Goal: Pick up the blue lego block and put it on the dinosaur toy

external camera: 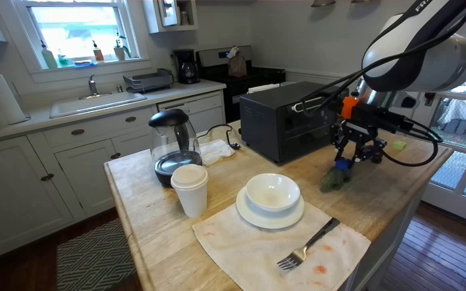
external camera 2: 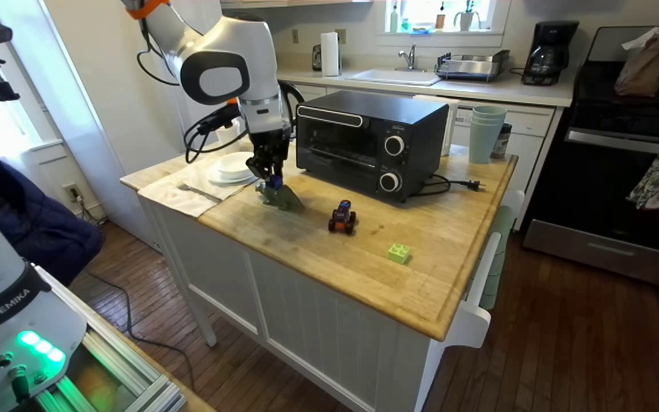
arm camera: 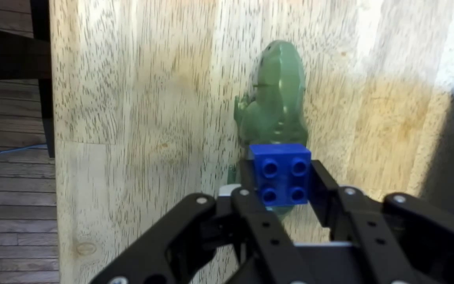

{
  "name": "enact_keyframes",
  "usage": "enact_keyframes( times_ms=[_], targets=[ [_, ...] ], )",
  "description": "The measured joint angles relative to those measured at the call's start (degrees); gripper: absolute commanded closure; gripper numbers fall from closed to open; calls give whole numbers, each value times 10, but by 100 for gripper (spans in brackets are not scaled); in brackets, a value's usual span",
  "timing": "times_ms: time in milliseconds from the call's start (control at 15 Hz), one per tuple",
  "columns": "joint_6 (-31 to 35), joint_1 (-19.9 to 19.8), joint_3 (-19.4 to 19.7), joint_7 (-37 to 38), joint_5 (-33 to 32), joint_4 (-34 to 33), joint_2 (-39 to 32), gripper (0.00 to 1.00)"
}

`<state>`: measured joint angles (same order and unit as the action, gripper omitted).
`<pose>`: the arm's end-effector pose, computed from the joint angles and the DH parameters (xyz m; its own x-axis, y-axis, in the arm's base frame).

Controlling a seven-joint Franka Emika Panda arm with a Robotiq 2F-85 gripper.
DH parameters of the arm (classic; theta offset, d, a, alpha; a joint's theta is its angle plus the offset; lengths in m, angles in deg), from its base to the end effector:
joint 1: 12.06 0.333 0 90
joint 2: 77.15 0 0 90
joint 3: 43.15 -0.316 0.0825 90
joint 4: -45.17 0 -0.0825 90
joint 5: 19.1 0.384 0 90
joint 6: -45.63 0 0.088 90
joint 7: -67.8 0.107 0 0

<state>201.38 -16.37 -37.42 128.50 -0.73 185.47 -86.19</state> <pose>0.4861 -0.0984 0.2470 0.0591 -0.9949 -0.0817 -0.9872 -0.0461 -0.1527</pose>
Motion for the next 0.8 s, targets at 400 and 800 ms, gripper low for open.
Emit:
enact_keyframes(
  times_ms=[400, 800],
  targets=[
    [3, 0, -1, 0, 0, -4, -3, 88],
    [6, 0, -1, 0, 0, -6, -5, 88]
  ],
)
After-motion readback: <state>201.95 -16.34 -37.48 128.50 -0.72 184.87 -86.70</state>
